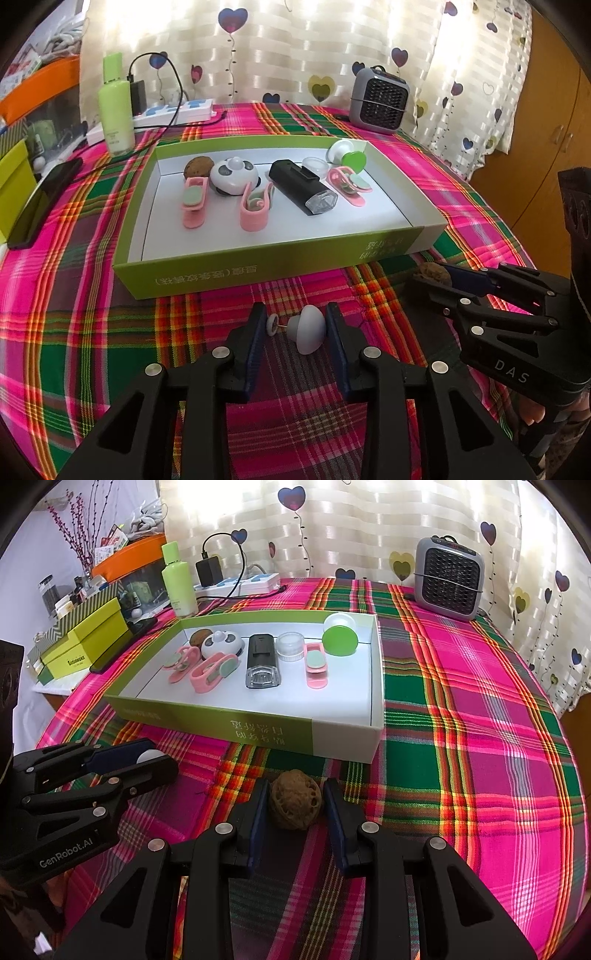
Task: Organize objects
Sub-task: 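Carry the walnut with the right tool while the left tool carries the white knob over the box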
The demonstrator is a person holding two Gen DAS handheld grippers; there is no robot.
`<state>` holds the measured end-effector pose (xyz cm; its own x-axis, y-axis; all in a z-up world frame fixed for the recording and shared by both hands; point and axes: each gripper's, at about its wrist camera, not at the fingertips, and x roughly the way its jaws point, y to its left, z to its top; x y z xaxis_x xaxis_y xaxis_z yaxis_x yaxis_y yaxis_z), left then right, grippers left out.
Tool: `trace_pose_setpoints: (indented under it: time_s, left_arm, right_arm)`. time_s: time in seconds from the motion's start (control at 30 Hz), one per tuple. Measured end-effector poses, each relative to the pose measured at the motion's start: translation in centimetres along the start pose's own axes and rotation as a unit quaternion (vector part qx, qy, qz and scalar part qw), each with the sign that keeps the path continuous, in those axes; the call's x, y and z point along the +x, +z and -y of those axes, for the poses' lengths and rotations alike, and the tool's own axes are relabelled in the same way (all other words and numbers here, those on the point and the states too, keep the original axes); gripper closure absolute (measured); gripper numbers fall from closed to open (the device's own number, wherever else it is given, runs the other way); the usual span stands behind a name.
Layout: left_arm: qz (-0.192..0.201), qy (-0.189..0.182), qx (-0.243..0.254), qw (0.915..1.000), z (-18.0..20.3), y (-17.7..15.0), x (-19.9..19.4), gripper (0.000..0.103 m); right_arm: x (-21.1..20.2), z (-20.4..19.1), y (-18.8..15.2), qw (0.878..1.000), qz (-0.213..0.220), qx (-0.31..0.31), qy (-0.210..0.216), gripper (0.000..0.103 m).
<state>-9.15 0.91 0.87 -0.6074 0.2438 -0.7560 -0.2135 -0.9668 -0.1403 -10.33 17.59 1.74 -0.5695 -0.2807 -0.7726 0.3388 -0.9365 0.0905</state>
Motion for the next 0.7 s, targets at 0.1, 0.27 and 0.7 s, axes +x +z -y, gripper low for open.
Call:
trace_pose_setpoints:
  time_s: [0.1,0.27,0.7]
  left_arm:
    - [0.0,0.001,0.0,1.0,0.0,0.0,0.0,0.073]
    - [0.003,0.005,0.003,1.0,0.1,-0.1,-0.3,0.073]
    - [0.019,0.003,0.003,0.9998,0.2,0.4,-1.7,0.073]
  right_arm:
    - [0.0,0.0,0.0,1.0,0.0,0.001,-0.001,0.072]
    - [-0.2,-0.2,0.0,1.0,0.003,-0.001,0.004,0.072]
    - [-1.6,-1.0,0.6,1.0,0.024,-0.003,0.009,0.072]
